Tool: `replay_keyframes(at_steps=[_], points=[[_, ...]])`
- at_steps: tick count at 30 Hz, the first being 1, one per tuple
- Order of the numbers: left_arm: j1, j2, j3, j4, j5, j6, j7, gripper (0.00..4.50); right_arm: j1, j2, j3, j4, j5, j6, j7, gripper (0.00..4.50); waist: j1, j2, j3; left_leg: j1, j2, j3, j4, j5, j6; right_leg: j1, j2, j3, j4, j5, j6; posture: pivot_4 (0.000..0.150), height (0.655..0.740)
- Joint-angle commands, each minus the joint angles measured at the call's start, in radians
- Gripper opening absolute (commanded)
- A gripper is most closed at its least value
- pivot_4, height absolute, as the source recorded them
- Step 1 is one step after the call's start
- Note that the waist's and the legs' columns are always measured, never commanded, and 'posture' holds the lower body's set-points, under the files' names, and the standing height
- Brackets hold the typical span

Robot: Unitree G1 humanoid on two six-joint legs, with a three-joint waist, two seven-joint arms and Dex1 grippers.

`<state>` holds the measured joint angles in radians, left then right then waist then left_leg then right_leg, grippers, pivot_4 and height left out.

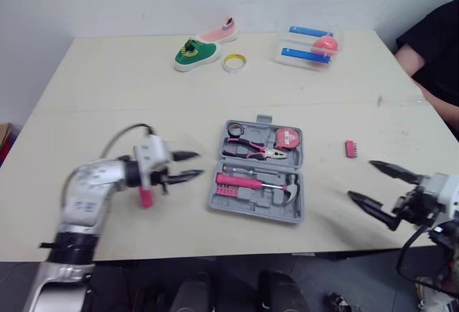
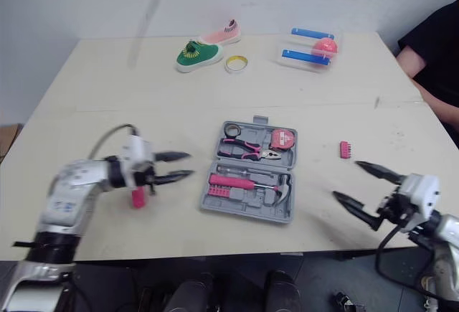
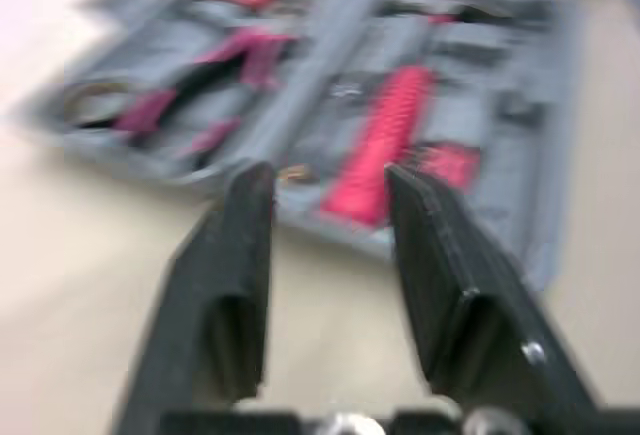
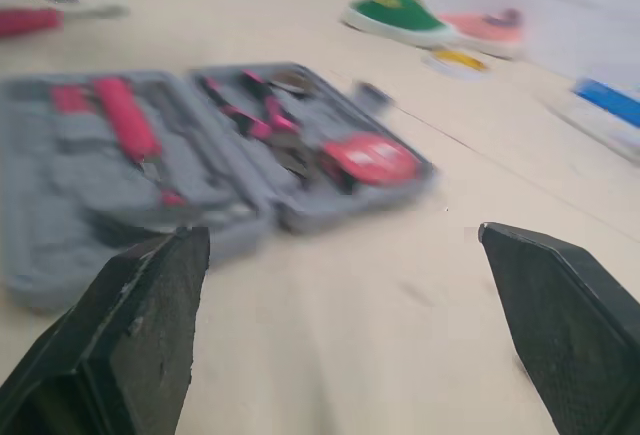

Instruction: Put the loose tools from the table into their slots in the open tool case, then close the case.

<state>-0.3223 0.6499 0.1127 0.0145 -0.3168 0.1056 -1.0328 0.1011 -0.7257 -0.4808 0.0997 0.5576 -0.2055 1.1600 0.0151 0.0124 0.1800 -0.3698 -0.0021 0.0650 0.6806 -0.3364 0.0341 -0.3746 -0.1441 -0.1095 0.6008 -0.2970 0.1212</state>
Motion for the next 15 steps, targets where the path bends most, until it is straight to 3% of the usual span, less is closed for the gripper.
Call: replay_keyframes(at_steps=[1,3,7,11,15], points=[[0.137,0.047,0.246,0.014,-0.082,-0.004,0.065,3.55,0.019,-0.028,-0.11,0.15,-0.077,-0.076,-0.103,4.5,-0.006,0.0,0.0,0.0,0.0,0.001,0.0,0.0,0.0,0.0,0.0,0.0,0.0,0.0,0.0,0.15,0.74],[0.224,0.062,0.377,0.022,-0.113,0.008,0.111,4.47,0.045,-0.03,-0.139,0.227,-0.108,-0.13,-0.124,4.5,-0.014,-0.003,0.002,0.0,0.0,0.001,0.0,-0.001,0.002,0.0,-0.001,0.0,0.0,0.0,0.001,0.15,0.74],[0.382,0.08,0.537,0.055,-0.108,-0.016,0.154,4.47,0.071,-0.011,-0.176,0.332,-0.127,-0.217,-0.164,4.5,-0.016,-0.005,0.004,0.0,0.0,0.0,-0.001,-0.003,0.001,0.0,-0.003,0.004,-0.004,0.0,0.001,0.15,0.74],[0.584,0.036,0.751,0.077,-0.122,-0.047,0.221,4.47,0.123,0.01,-0.211,0.443,-0.16,-0.308,-0.239,4.5,-0.019,-0.005,0.004,0.001,0.0,0.0,-0.004,-0.007,-0.005,-0.001,-0.004,0.008,-0.006,0.0,0.0,0.15,0.74],[0.631,0.021,0.758,0.053,-0.133,-0.056,0.232,4.47,0.101,0.023,-0.185,0.429,-0.136,-0.304,-0.239,4.5,-0.017,-0.005,0.004,0.002,0.0,0.001,-0.013,-0.005,-0.007,-0.001,-0.004,0.007,-0.011,-0.001,-0.001,0.15,0.74]])
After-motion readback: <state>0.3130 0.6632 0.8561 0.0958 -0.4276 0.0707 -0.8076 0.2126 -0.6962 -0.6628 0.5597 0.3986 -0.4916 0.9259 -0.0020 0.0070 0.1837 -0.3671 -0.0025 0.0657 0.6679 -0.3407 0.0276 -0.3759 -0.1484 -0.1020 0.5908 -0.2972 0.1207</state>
